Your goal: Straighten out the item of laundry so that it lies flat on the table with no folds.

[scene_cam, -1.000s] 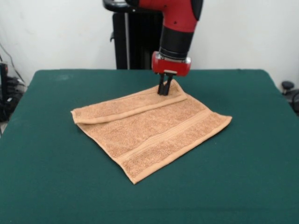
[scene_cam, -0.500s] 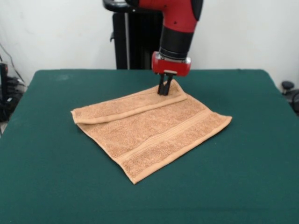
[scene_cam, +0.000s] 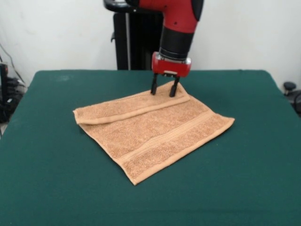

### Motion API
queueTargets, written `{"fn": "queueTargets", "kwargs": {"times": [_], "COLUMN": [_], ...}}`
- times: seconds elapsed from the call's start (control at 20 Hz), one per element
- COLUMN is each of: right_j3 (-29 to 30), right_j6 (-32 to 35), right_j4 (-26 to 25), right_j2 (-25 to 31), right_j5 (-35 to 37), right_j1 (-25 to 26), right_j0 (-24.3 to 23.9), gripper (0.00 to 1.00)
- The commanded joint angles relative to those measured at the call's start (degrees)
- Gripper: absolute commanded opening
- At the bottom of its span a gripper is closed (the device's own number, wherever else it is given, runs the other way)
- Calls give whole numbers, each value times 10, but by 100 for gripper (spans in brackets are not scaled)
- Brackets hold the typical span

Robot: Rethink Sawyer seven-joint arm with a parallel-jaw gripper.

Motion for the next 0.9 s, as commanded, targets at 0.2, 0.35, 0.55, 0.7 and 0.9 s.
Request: {"fn": "queueTargets", "kwargs": {"times": [0.2,0.35,0.55,0.7,0.9], "right_j3": [-30,-29,-30,-30,-28], "right_j6": [82,84,84,83,87], "right_j4": [27,28,28,28,33], "right_j2": [35,32,32,34,34], "right_j5": [-22,-27,-27,-23,-19], "right_j1": [42,43,45,45,46], "right_j0": [10,12,11,10,10], "gripper": [100,100,100,100,0]}}
